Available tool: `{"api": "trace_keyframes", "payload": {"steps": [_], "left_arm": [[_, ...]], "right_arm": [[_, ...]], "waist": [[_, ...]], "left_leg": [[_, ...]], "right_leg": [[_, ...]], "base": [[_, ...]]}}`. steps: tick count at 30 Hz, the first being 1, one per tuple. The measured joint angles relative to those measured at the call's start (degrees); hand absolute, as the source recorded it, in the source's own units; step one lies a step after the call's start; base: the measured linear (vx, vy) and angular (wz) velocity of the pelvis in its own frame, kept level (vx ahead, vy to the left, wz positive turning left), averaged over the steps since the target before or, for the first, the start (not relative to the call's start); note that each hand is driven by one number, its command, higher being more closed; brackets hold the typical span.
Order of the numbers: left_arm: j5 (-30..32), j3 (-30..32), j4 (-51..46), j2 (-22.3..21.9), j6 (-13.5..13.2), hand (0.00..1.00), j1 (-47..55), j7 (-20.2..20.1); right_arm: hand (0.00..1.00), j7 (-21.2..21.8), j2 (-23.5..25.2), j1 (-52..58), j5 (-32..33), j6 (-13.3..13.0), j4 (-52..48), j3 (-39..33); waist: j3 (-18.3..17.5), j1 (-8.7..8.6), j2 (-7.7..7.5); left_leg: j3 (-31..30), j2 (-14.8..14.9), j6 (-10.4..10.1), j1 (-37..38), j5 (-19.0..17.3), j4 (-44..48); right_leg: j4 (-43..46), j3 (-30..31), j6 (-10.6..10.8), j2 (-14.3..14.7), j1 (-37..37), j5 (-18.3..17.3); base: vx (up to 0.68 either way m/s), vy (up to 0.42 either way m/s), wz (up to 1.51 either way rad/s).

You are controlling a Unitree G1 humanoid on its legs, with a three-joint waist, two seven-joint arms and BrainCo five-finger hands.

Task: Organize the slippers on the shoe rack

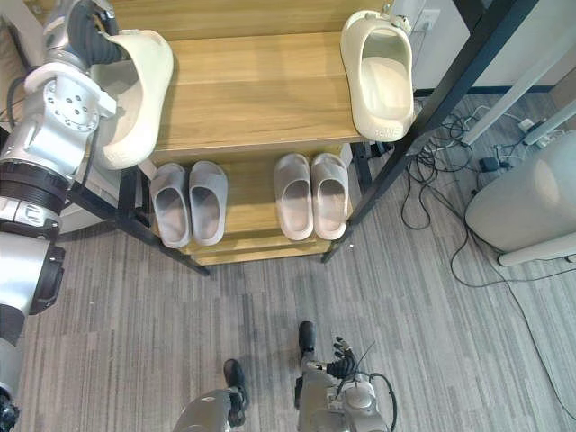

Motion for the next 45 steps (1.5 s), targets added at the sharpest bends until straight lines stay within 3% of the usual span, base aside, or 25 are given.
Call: {"api": "trace_keyframes", "payload": {"steps": [15, 24, 34, 35, 45], "left_arm": [[-1.2, 0.0, -2.1, -6.9, 0.1, 1.0, -0.1, 5.0], [-2.2, 0.0, -2.2, -12.6, 0.2, 1.0, -1.2, 6.1], [-3.4, -0.3, -4.4, -17.5, 0.3, 1.0, -5.7, 6.3], [-3.4, -0.3, -4.4, -17.8, 0.3, 0.0, -6.5, 6.3], [-3.4, -0.3, -4.4, -21.1, 0.6, 0.0, -8.0, 6.3]], "right_arm": [[0.0, -0.7, 0.2, -0.6, 0.2, 0.0, 0.4, -0.7], [0.0, -2.0, 1.3, 2.6, 1.1, 0.0, -4.0, -3.7], [0.0, -2.7, 1.9, 4.7, 1.9, 0.1, -8.0, -5.1], [0.0, -2.7, 1.9, 4.7, 1.9, 0.0, -8.5, -5.0], [0.0, -2.9, 2.2, 5.0, 1.9, 0.0, -9.1, -5.0]], "waist": [[-0.5, -1.28, 0.57], [-1.9, -1.27, 1.85], [-2.3, -1.09, 2.0], [-2.4, -1.05, 2.08], [-2.9, -0.93, 2.25]], "left_leg": [[1.9, -0.5, 0.2, -0.6, -0.2, 0.0], [4.0, 0.0, 0.8, -2.6, -1.8, 2.4], [6.2, 1.1, 0.8, -4.4, -3.5, 4.9], [6.3, 1.3, 0.8, -5.0, -3.8, 5.6], [6.5, 1.5, 0.9, -5.2, -4.2, 6.2]], "right_leg": [[0.0, 1.8, 0.3, 0.0, -1.8, 0.6], [0.0, 3.5, 0.8, -0.2, -3.8, 1.2], [0.0, 4.6, 0.7, 0.2, -5.5, 1.4], [0.0, 4.6, 0.7, 0.3, -5.8, 1.4], [0.0, 4.5, 0.8, 0.3, -5.8, 1.4]], "base": [[-0.01, 0.018, -0.06], [-0.02, 0.034, -0.12], [0.0, 0.035, -0.08], [0.0, 0.029, -0.05], [0.0, 0.026, 0.0]]}}
